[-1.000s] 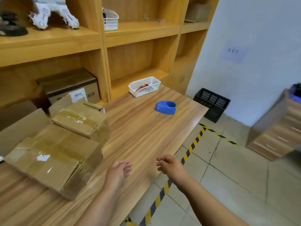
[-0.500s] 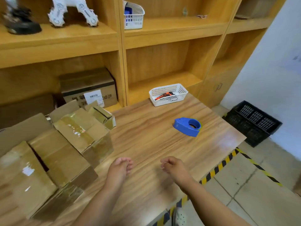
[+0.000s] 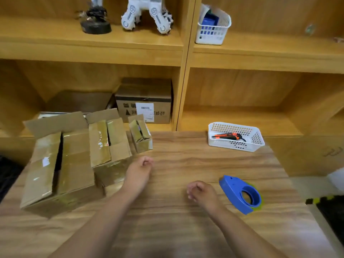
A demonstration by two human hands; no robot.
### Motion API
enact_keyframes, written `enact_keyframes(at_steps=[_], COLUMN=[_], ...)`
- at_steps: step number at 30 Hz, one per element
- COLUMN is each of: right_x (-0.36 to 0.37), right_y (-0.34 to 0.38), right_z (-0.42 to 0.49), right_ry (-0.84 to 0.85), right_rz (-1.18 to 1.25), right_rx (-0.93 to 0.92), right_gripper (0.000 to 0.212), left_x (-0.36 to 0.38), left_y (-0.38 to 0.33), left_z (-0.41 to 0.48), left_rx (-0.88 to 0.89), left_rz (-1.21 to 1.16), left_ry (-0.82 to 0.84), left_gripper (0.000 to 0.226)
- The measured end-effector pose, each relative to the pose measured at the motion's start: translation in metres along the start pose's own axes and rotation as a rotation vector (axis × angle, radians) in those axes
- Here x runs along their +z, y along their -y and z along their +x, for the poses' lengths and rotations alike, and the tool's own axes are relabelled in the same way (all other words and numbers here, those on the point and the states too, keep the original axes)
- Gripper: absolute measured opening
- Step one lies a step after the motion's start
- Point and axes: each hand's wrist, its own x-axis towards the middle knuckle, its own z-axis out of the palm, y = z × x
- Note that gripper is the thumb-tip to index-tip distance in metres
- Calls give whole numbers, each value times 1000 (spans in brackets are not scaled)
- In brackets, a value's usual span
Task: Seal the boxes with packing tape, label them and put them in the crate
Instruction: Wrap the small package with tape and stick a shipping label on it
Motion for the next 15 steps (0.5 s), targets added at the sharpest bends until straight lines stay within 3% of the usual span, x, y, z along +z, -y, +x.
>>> enact_keyframes(at_steps=[4,6,8,10,15], right_x=[8,9,11,13,20], right_y=[2,7,12,12,12], right_z=[20,24,35,46,70], right_ry=[71,85,102,93,62], right_rz=[41,69,77,75,95], right_rx=[7,-2,-15,-1,49], right_gripper=[7,15,9,22,29], left_x=[1,3,5,7,19], left_y=[-18,-22,-22,-21,-23], left_z=[29,48,74,100,149], left_rx=[43,93,92,54,-125], left_rz=[199,330,434,512,453], left_ry=[-47,-36,-14,41,40], left_gripper=[22,28,35,42,61])
